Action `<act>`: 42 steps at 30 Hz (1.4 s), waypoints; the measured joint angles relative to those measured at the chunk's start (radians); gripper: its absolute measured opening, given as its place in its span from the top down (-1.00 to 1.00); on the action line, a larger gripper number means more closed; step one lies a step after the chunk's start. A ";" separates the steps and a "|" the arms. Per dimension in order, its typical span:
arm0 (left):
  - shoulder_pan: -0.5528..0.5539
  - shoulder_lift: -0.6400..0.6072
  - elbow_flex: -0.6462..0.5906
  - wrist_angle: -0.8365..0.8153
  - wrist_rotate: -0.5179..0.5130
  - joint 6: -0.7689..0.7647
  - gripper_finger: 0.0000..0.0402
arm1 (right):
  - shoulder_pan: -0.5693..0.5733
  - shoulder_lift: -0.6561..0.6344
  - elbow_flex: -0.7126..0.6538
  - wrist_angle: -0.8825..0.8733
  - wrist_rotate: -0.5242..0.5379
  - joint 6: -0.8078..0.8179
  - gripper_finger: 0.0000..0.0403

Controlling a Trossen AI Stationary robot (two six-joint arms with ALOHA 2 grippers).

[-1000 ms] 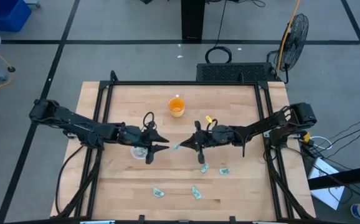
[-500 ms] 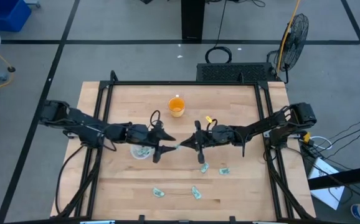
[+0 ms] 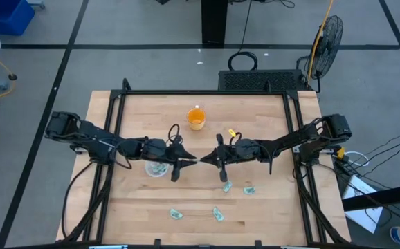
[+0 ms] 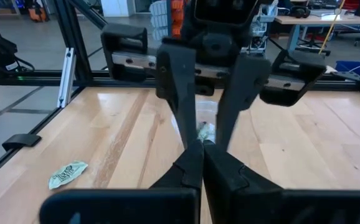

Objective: Pick and place Stevia / Truvia into bins
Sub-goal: Put the stevia packet into the container

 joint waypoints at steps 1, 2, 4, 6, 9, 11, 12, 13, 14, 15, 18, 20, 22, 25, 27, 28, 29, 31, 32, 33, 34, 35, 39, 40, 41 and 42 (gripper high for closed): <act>0.000 0.000 0.000 0.000 0.000 0.004 0.74 | 0.000 0.000 0.000 0.000 0.000 -0.001 1.00; 0.000 -0.001 0.000 0.001 0.000 0.008 0.84 | 0.000 0.000 0.000 0.000 0.000 -0.001 1.00; 0.000 -0.001 0.000 0.002 0.000 0.009 0.93 | 0.000 0.000 0.000 0.000 0.000 -0.001 1.00; 0.000 -0.001 0.000 0.002 0.000 0.010 0.92 | 0.000 0.000 0.000 0.000 0.013 0.001 0.99; 0.000 -0.001 0.000 0.002 0.000 0.011 0.90 | 0.000 0.000 0.000 -0.003 0.068 0.001 0.92; 0.001 -0.001 0.000 0.002 0.000 0.011 0.94 | 0.000 0.000 0.000 -0.024 0.076 0.002 0.84; 0.001 -0.001 0.000 0.002 0.000 0.009 0.95 | 0.000 0.000 0.000 -0.035 0.078 0.002 0.79; 0.001 0.000 0.000 0.001 0.000 0.009 0.95 | 0.000 0.001 0.000 -0.042 0.079 0.002 0.73; 0.001 -0.001 0.000 0.001 0.003 0.008 0.95 | 0.000 0.001 0.000 -0.046 0.080 0.002 0.68; 0.001 -0.001 0.000 -0.004 0.017 0.008 0.94 | 0.000 0.001 0.000 -0.048 0.079 0.002 0.63; 0.001 -0.024 0.000 -0.086 0.043 0.005 0.93 | 0.000 0.001 0.000 -0.048 0.079 0.002 0.48; 0.002 -0.063 0.000 -0.173 0.041 -0.014 0.95 | 0.000 0.001 0.000 -0.051 0.079 0.002 0.40; 0.004 -0.123 0.000 -0.325 0.017 -0.062 0.95 | 0.000 0.001 0.000 -0.057 0.078 0.003 0.34; 0.001 -0.224 0.001 -0.526 0.008 -0.114 0.93 | 0.000 0.001 0.000 -0.075 0.078 0.003 0.28; -0.013 -0.303 0.000 -0.692 -0.003 -0.151 0.93 | 0.000 0.001 0.000 -0.090 0.076 0.003 0.26; -0.022 -0.335 0.000 -0.760 -0.018 -0.170 0.94 | 0.000 0.001 0.000 -0.101 0.076 0.003 0.26; -0.031 -0.366 0.000 -0.835 -0.036 -0.188 0.95 | 0.000 0.001 0.000 -0.109 0.076 0.003 0.26; -0.050 -0.422 0.000 -1.006 -0.075 -0.255 0.96 | -0.001 0.001 0.000 -0.119 0.076 0.003 0.27; -0.063 -0.438 -0.001 -1.069 -0.095 -0.304 0.96 | -0.002 0.001 0.000 -0.121 0.076 0.003 0.27; -0.076 -0.450 0.000 -1.117 -0.113 -0.353 0.94 | -0.002 0.001 0.000 -0.122 0.076 0.003 0.27; -0.092 -0.458 -0.002 -1.170 -0.137 -0.395 0.92 | -0.003 0.001 0.000 -0.122 0.077 0.003 0.27; -0.108 -0.463 -0.010 -1.208 -0.158 -0.432 0.91 | -0.005 0.001 0.000 -0.122 0.077 0.003 0.27; -0.158 -0.452 -0.055 -1.190 -0.175 -0.512 0.91 | -0.009 0.001 -0.001 -0.126 0.079 0.004 0.26; -0.167 -0.445 -0.066 -1.172 -0.175 -0.526 0.93 | -0.010 0.001 -0.001 -0.126 0.079 0.007 0.26; -0.173 -0.439 -0.076 -1.149 -0.175 -0.536 0.94 | -0.009 0.001 -0.001 -0.127 0.079 0.010 0.26; -0.179 -0.436 -0.085 -1.127 -0.175 -0.542 0.95 | -0.009 0.001 -0.001 -0.127 0.078 0.014 0.26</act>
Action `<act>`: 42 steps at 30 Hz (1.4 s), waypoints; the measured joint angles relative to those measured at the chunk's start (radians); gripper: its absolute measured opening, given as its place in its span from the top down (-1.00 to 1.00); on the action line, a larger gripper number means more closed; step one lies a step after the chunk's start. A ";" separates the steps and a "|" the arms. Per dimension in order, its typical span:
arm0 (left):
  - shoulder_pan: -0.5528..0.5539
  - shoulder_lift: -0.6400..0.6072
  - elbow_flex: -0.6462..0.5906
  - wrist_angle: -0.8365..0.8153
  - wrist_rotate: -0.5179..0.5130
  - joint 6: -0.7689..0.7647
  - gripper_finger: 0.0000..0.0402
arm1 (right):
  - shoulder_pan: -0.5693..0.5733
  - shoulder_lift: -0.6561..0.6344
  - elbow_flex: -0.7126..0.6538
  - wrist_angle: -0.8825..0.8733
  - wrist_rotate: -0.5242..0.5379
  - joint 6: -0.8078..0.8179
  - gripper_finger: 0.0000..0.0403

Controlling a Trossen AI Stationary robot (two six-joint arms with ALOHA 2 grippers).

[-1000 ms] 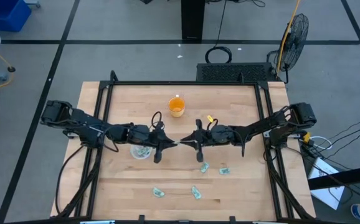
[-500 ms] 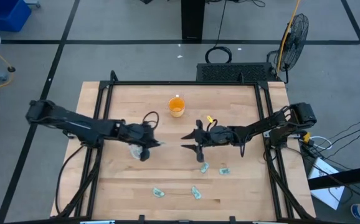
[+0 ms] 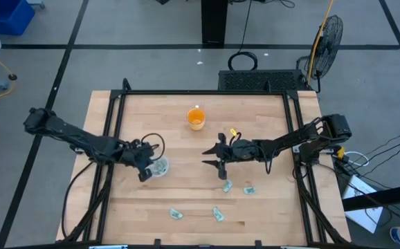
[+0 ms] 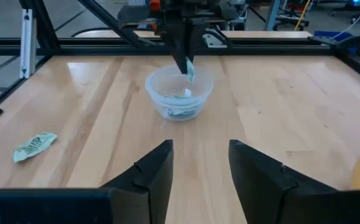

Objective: Pick and place Stevia / Truvia into bins
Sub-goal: Put the stevia packet into the container

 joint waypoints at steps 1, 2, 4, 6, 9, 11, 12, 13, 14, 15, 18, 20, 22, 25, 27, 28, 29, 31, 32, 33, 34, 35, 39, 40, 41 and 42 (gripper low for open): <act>-0.002 0.002 -0.009 0.015 0.000 0.000 0.95 | 0.000 0.000 0.000 -0.001 0.000 0.004 0.26; -0.005 0.006 -0.017 0.029 -0.001 0.000 0.94 | 0.000 0.000 0.000 -0.003 0.000 0.010 0.26; -0.005 0.010 -0.029 0.049 -0.001 0.000 0.88 | 0.000 0.000 0.000 -0.003 0.000 0.016 0.26; -0.005 0.009 -0.034 0.064 -0.001 -0.001 0.79 | 0.000 0.000 0.000 -0.010 -0.001 0.015 0.25; -0.005 0.011 -0.034 0.067 -0.001 0.011 0.66 | 0.008 0.000 0.000 -0.041 -0.003 0.013 0.22; -0.005 0.012 -0.034 0.068 -0.001 0.019 0.60 | 0.013 0.000 0.000 -0.057 -0.004 0.012 0.19; -0.005 0.012 -0.034 0.068 -0.001 0.021 0.57 | 0.016 0.000 0.000 -0.061 -0.004 0.012 0.17; -0.005 0.012 -0.034 0.069 -0.004 0.022 0.55 | 0.017 0.000 0.000 -0.067 -0.004 0.012 0.16; -0.005 0.011 -0.034 0.072 -0.009 0.023 0.52 | 0.017 0.000 0.000 -0.072 -0.005 0.013 0.15; -0.004 0.012 -0.034 0.074 -0.011 0.023 0.50 | 0.017 0.000 0.000 -0.076 -0.005 0.015 0.14; -0.004 0.011 -0.034 0.105 -0.004 0.024 0.45 | 0.022 0.000 0.000 -0.095 -0.004 0.020 0.12; -0.004 0.008 -0.034 0.151 0.025 0.043 0.44 | 0.041 0.000 0.000 -0.132 -0.008 0.038 0.12; -0.004 -0.005 -0.034 0.199 0.064 0.081 0.44 | 0.075 0.000 0.000 -0.200 -0.035 0.041 0.12; -0.005 -0.038 -0.034 0.253 0.076 0.141 0.44 | 0.143 0.000 0.000 -0.296 -0.028 0.042 0.12; -0.004 -0.064 -0.034 0.292 0.057 0.173 0.44 | 0.188 0.000 -0.001 -0.332 -0.007 0.058 0.12; -0.004 -0.076 -0.034 0.310 0.043 0.184 0.44 | 0.209 0.000 -0.006 -0.332 0.028 0.074 0.12; -0.004 -0.087 -0.034 0.328 0.034 0.194 0.44 | 0.227 0.000 -0.011 -0.329 0.071 0.094 0.12; -0.004 -0.105 -0.034 0.353 0.026 0.216 0.44 | 0.251 0.000 -0.024 -0.326 0.165 0.131 0.12; -0.004 -0.112 -0.034 0.368 0.025 0.229 0.44 | 0.260 0.000 -0.034 -0.326 0.204 0.155 0.12; -0.004 -0.117 -0.034 0.379 0.025 0.236 0.44 | 0.267 0.000 -0.046 -0.329 0.228 0.181 0.12; -0.004 -0.120 -0.033 0.383 0.025 0.237 0.44 | 0.272 0.000 -0.060 -0.331 0.240 0.212 0.12; -0.004 -0.122 -0.033 0.383 0.025 0.237 0.44 | 0.277 0.000 -0.075 -0.329 0.239 0.248 0.12; -0.004 -0.121 -0.033 0.379 0.025 0.232 0.44 | 0.297 0.000 -0.146 -0.331 0.234 0.379 0.12; -0.004 -0.119 -0.033 0.380 0.025 0.232 0.44 | 0.303 0.000 -0.164 -0.321 0.235 0.395 0.12; -0.004 -0.119 -0.033 0.380 0.025 0.232 0.44 | 0.308 0.000 -0.182 -0.297 0.235 0.404 0.12; -0.004 -0.118 -0.033 0.379 0.025 0.233 0.44 | 0.314 0.000 -0.198 -0.269 0.235 0.408 0.12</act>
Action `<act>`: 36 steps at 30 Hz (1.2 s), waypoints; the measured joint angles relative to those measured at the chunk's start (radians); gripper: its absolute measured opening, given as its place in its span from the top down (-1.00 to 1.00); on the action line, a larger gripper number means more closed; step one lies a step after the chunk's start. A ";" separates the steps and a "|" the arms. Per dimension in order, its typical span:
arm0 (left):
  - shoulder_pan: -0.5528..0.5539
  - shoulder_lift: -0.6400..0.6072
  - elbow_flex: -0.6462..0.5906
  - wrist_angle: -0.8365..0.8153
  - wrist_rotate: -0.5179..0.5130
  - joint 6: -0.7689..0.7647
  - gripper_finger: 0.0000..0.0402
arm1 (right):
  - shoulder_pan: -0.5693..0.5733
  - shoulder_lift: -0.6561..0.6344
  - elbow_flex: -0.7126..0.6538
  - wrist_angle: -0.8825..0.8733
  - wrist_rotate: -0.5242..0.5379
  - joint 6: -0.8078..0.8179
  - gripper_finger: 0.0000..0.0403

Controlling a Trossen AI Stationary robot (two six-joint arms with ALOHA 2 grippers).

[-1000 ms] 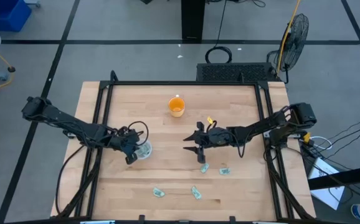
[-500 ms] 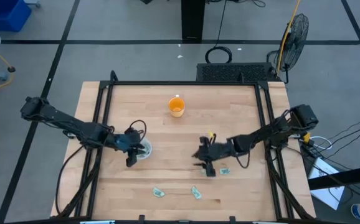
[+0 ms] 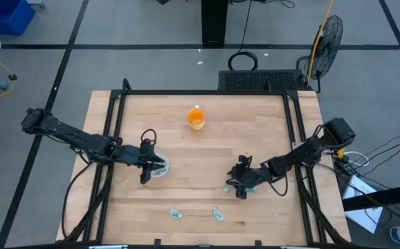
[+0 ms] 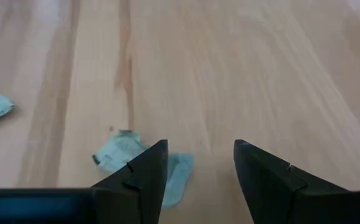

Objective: Pick and place Stevia / Truvia into bins
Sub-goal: Put the stevia packet into the container

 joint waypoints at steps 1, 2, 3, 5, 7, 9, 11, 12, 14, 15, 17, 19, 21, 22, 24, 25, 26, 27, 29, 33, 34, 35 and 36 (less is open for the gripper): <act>0.000 0.000 0.000 0.001 0.000 0.000 0.44 | 0.006 0.000 -0.016 0.030 0.000 0.001 0.13; 0.000 0.000 0.000 0.002 0.000 0.000 0.44 | 0.010 0.000 -0.031 0.061 0.000 0.001 0.13; 0.000 0.000 0.000 0.002 -0.001 0.000 0.44 | 0.012 0.000 -0.044 0.089 0.000 0.001 0.13; 0.000 0.000 0.000 0.001 -0.010 0.000 0.44 | 0.013 0.000 -0.064 0.128 -0.003 0.006 0.13; 0.000 0.000 0.000 0.002 -0.023 -0.001 0.44 | 0.012 0.000 -0.076 0.134 -0.004 0.022 0.13; 0.000 0.000 0.000 0.002 -0.030 -0.002 0.44 | 0.012 0.000 -0.086 0.134 -0.004 0.030 0.14; 0.000 0.000 0.000 0.002 -0.036 -0.003 0.44 | 0.012 0.000 -0.091 0.135 -0.003 0.031 0.18; 0.000 0.000 0.000 0.002 -0.037 -0.003 0.44 | 0.012 0.000 -0.092 0.135 -0.005 0.031 0.22; 0.000 0.000 0.000 0.002 -0.042 -0.003 0.44 | 0.012 0.000 -0.092 0.139 -0.015 0.030 0.29; 0.000 0.000 0.000 0.002 -0.043 -0.003 0.44 | 0.012 0.000 -0.092 0.144 -0.035 0.030 0.34; 0.000 0.000 0.000 0.002 -0.043 -0.003 0.44 | 0.012 0.000 -0.092 0.151 -0.059 0.030 0.44; 0.000 0.000 0.000 0.002 -0.043 -0.003 0.44 | 0.015 0.000 -0.092 0.150 -0.072 0.030 0.55; 0.000 0.000 0.000 0.002 -0.043 -0.001 0.44 | 0.016 0.000 -0.092 0.151 -0.084 0.030 0.66; 0.000 0.000 0.000 0.002 -0.043 0.001 0.44 | 0.017 0.000 -0.092 0.151 -0.085 0.031 0.71; 0.000 0.000 0.000 0.002 -0.044 0.001 0.44 | 0.018 0.000 -0.092 0.150 -0.085 0.034 0.81; 0.000 0.000 0.000 0.002 -0.044 0.001 0.44 | 0.017 0.000 -0.092 0.150 -0.085 0.032 0.86; 0.000 0.000 0.000 0.002 -0.044 0.001 0.44 | 0.017 0.000 -0.092 0.150 -0.084 0.024 0.92; 0.000 0.000 0.000 0.002 -0.044 0.003 0.44 | 0.017 0.000 -0.092 0.150 -0.083 0.013 0.96; 0.000 0.000 0.000 0.002 -0.044 0.005 0.44 | 0.017 0.000 -0.092 0.152 -0.073 -0.013 0.98; 0.000 0.000 0.000 0.002 -0.044 0.005 0.44 | 0.016 0.000 -0.093 0.247 -0.054 -0.084 0.99; 0.000 0.000 0.000 0.002 -0.044 0.004 0.44 | 0.016 0.000 -0.093 0.289 -0.053 -0.111 1.00; 0.000 0.000 0.000 0.002 -0.044 0.004 0.44 | 0.016 0.000 -0.093 0.335 -0.053 -0.145 1.00; 0.000 0.000 0.000 0.002 -0.044 0.004 0.44 | 0.016 0.000 -0.093 0.383 -0.053 -0.182 1.00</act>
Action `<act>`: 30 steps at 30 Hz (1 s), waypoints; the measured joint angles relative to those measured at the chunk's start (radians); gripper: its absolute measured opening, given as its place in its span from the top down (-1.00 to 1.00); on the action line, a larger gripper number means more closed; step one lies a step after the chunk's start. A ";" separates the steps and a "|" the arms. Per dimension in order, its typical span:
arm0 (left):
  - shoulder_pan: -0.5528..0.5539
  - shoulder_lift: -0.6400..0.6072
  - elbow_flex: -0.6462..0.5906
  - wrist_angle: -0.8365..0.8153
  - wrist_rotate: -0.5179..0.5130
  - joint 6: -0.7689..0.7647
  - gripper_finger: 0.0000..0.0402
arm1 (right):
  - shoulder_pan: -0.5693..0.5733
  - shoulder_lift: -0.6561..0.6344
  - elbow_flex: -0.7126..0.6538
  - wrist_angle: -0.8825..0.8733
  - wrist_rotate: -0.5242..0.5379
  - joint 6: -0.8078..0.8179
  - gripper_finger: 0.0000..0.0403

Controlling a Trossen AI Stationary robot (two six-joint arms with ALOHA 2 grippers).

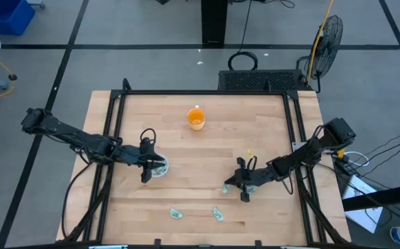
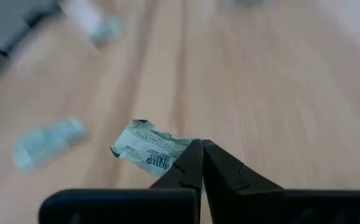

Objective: Pick and place Stevia / Truvia into bins
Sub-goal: Put the stevia packet into the container

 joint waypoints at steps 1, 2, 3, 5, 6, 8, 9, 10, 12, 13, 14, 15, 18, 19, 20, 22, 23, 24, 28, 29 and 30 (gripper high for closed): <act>0.000 0.000 0.000 0.002 0.000 0.000 0.44 | 0.000 0.000 0.000 0.050 0.001 -0.040 1.00; 0.000 0.000 0.000 0.010 -0.003 0.000 0.44 | -0.003 0.000 0.000 0.095 0.006 -0.079 1.00; 0.000 0.001 0.000 0.027 -0.009 0.000 0.44 | -0.007 0.000 0.001 0.133 0.020 -0.113 1.00; 0.000 0.001 0.000 0.080 -0.026 -0.001 0.44 | -0.022 0.000 0.012 0.160 0.052 -0.165 1.00; 0.000 0.001 0.000 0.110 -0.030 -0.001 0.44 | -0.032 0.000 0.023 0.156 0.055 -0.187 1.00; 0.002 0.001 0.000 0.166 -0.033 0.003 0.44 | -0.050 0.000 0.058 0.129 0.044 -0.249 1.00; 0.005 0.001 0.000 0.186 -0.029 0.005 0.44 | -0.057 0.000 0.085 0.102 0.026 -0.283 1.00; 0.008 0.001 0.000 0.198 -0.021 0.007 0.44 | -0.063 0.000 0.123 0.055 0.015 -0.315 1.00; 0.013 0.001 0.000 0.200 0.001 0.000 0.44 | -0.074 0.000 0.207 -0.077 -0.001 -0.396 1.00; 0.016 0.003 0.000 0.199 0.008 -0.001 0.44 | -0.081 0.000 0.256 -0.148 0.002 -0.437 1.00; 0.019 0.010 0.000 0.200 0.018 -0.001 0.44 | -0.088 0.000 0.306 -0.218 0.017 -0.477 1.00; 0.021 0.018 0.000 0.202 0.021 -0.001 0.44 | -0.099 0.004 0.353 -0.280 0.031 -0.512 1.00; 0.024 0.048 0.000 0.205 0.020 0.001 0.44 | -0.128 0.031 0.466 -0.384 0.084 -0.600 1.00; 0.023 0.064 0.001 0.215 0.020 0.006 0.44 | -0.139 0.046 0.491 -0.387 0.085 -0.628 1.00; 0.025 0.081 0.002 0.219 0.020 0.014 0.44 | -0.149 0.062 0.514 -0.380 0.080 -0.656 1.00; 0.028 0.112 0.000 0.218 0.021 0.024 0.44 | -0.165 0.094 0.547 -0.361 0.077 -0.700 1.00; 0.030 0.128 0.000 0.238 0.023 0.026 0.43 | -0.172 0.111 0.561 -0.358 0.077 -0.716 1.00; 0.034 0.142 0.001 0.250 0.024 0.031 0.43 | -0.179 0.128 0.571 -0.357 0.077 -0.732 1.00; 0.060 0.186 0.000 0.323 0.063 0.079 0.43 | -0.201 0.196 0.582 -0.361 0.077 -0.783 1.00; 0.068 0.193 0.000 0.349 0.082 0.089 0.43 | -0.205 0.210 0.582 -0.354 0.082 -0.798 1.00; 0.077 0.203 0.000 0.386 0.100 0.093 0.43 | -0.206 0.218 0.582 -0.348 0.092 -0.812 1.00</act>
